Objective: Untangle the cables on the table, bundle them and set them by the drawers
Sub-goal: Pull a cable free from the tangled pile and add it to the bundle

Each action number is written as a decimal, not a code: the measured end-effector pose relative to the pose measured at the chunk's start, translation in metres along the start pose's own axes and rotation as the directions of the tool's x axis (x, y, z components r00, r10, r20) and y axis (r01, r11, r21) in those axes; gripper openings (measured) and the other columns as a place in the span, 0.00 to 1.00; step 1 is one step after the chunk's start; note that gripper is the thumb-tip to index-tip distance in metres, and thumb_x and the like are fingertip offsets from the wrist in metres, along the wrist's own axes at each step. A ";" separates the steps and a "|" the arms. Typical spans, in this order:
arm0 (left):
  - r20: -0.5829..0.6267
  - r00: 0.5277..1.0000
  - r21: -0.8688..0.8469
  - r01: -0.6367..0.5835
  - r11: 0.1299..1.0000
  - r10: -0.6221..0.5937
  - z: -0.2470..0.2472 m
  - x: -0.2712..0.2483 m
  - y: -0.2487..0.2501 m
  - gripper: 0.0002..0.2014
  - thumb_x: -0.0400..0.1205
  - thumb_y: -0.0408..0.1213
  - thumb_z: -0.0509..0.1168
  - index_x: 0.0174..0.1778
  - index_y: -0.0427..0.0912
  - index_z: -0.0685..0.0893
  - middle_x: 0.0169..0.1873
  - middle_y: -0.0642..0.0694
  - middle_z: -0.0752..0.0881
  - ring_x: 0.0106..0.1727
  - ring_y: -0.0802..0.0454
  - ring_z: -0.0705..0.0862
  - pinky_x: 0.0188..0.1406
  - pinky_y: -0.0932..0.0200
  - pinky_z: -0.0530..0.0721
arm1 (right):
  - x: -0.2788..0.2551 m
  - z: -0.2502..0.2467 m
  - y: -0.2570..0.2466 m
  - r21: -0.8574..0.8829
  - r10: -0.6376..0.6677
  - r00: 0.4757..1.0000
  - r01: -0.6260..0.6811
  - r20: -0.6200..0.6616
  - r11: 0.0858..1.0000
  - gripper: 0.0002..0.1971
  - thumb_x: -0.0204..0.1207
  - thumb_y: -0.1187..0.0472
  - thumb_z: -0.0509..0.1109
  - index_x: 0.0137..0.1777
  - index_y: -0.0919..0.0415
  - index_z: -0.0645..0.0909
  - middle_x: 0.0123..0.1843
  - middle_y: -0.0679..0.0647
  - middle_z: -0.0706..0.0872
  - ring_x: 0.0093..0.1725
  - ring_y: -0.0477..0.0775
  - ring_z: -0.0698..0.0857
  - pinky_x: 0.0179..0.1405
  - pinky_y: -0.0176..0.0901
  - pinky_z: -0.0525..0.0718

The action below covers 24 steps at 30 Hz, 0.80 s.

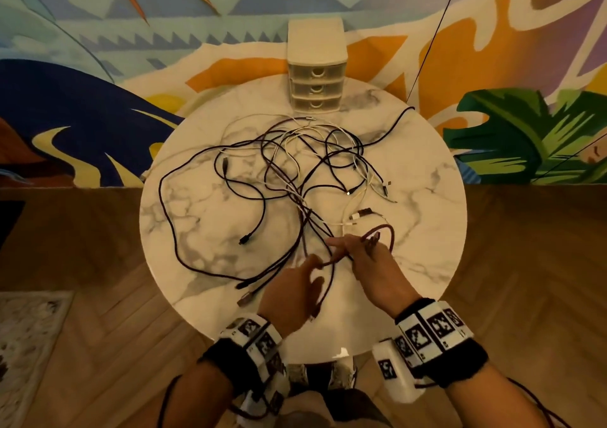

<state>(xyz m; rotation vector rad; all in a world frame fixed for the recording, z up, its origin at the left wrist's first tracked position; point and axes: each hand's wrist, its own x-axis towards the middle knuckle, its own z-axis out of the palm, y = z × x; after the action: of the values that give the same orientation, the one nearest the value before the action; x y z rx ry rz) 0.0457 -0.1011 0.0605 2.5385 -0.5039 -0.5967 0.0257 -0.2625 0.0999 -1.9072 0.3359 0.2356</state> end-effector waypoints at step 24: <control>-0.009 0.995 -0.030 -0.102 0.994 0.102 0.003 0.015 -0.016 0.08 0.85 0.44 0.55 0.53 0.50 0.79 0.39 0.51 0.84 0.37 0.55 0.79 0.39 0.58 0.76 | 0.012 0.014 0.018 0.189 -0.031 1.000 0.030 0.002 0.982 0.20 0.86 0.55 0.53 0.39 0.63 0.80 0.20 0.46 0.72 0.23 0.42 0.70 0.30 0.35 0.69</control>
<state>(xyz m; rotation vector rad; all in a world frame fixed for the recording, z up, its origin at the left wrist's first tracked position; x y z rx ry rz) 0.0609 -0.0962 0.0455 2.4681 -0.6131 -0.5530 0.0308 -0.2572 0.0754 -1.7227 0.3139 0.1816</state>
